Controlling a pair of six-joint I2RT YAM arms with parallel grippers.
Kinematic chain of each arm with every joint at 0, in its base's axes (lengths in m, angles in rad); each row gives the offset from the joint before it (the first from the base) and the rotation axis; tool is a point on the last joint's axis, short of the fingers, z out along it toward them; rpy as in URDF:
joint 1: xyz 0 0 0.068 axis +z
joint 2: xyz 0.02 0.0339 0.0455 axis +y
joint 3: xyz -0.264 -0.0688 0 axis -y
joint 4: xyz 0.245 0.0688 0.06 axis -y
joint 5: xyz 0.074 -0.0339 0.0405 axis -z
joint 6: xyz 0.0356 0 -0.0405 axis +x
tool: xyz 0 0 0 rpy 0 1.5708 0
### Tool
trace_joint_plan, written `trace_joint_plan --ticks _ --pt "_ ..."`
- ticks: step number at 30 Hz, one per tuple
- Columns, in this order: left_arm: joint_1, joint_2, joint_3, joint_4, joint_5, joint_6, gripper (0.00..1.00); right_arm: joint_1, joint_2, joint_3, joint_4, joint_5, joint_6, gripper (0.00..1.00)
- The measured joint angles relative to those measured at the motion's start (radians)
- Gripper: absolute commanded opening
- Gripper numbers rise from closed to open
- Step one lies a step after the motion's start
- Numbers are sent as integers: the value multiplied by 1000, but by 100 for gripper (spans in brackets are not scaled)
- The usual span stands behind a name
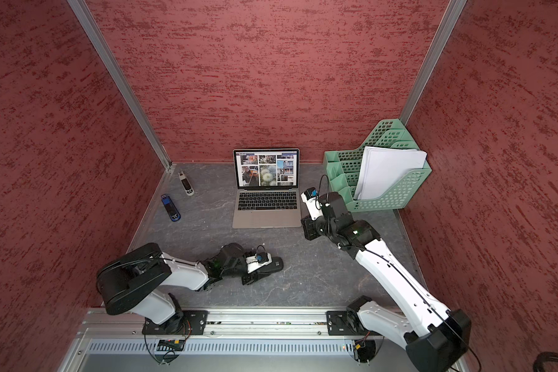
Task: Remove the wireless mouse receiver from the laptop
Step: Insert the USB plug into the mouse, then place the mouse at the center of the board.
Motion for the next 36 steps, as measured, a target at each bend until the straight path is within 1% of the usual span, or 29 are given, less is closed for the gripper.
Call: trace_joint_plan --ticks 2,3,6,7,8,9,11,13,17,22,26,30,36 --pt "5 -33 18 -40 14 0 59 0 -30 -49 18 -11 1 0" --pt "10 -48 27 -56 26 0 59 0 -54 -71 29 -18 -3 4" --pt "51 -109 66 -111 85 -16 59 0 -179 -144 80 -73 -65 43" --pt "71 -127 77 -123 110 -27 60 0 -210 -157 90 -101 -93 61" --pt "93 -143 86 -135 139 -38 60 0 -230 -164 95 -129 -133 68" --pt "110 -152 92 -145 163 -47 60 0 -241 -168 98 -150 -166 72" --pt "152 -165 109 -181 225 -64 60 1 -255 -179 116 -181 -261 78" --pt "183 -165 125 -219 279 -74 60 1 -261 -208 142 -192 -351 79" --pt "232 -160 153 -301 398 -92 60 15 -253 -271 167 -191 -542 78" --pt "256 -134 211 -388 532 -101 61 121 -214 -324 248 -105 -817 78" --pt "271 -96 261 -451 623 -100 61 217 -183 -364 341 -23 -990 78" --pt "290 -54 295 -499 696 -99 61 279 -169 -396 420 25 -1103 76" --pt "311 -24 309 -540 753 -97 61 321 -177 -393 428 42 -1213 69"
